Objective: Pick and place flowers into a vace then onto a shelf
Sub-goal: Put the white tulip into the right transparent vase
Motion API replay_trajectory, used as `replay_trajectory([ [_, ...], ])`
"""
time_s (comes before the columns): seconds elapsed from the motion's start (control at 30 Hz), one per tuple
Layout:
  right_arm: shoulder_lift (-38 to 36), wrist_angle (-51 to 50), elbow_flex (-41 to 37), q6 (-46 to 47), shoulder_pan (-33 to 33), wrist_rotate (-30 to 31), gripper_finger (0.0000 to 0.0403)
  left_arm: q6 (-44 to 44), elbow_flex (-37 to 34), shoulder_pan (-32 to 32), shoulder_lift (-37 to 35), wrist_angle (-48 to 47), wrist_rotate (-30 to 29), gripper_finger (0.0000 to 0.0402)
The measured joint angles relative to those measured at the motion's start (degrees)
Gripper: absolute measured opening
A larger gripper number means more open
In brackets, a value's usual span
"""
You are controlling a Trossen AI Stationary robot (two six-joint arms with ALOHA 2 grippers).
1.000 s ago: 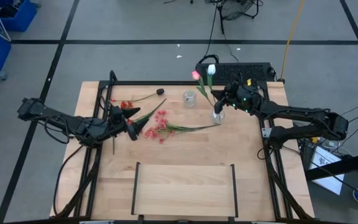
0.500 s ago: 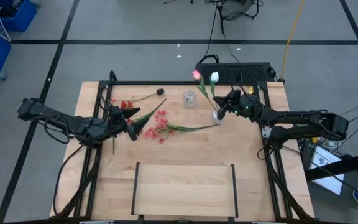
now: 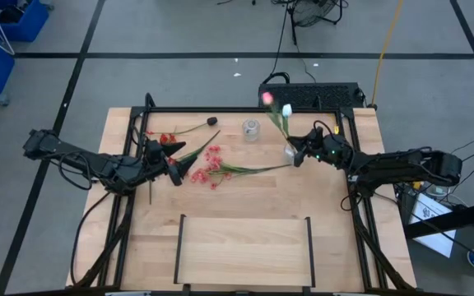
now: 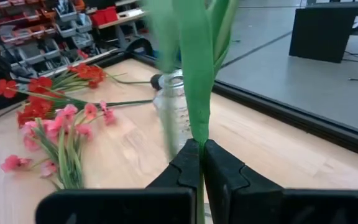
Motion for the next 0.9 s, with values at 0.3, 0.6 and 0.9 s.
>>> replay_trajectory([
  [0.3, 0.07, 1.61, -0.07, 3.60, -0.11, 0.11, 0.0016, -0.85, 0.00, 1.46, 0.00, 0.00, -0.24, 0.0399],
  [0.6, 0.15, 1.38, -0.23, 3.76, -0.13, 0.24, 0.0104, -1.45, 0.00, 2.32, 0.02, -0.06, 0.07, 0.0399],
  [0.9, 0.13, 4.85, -0.22, 4.11, 0.02, 0.07, 0.0197, -1.49, 0.00, 2.32, 0.02, -1.79, 0.07, 0.0399],
])
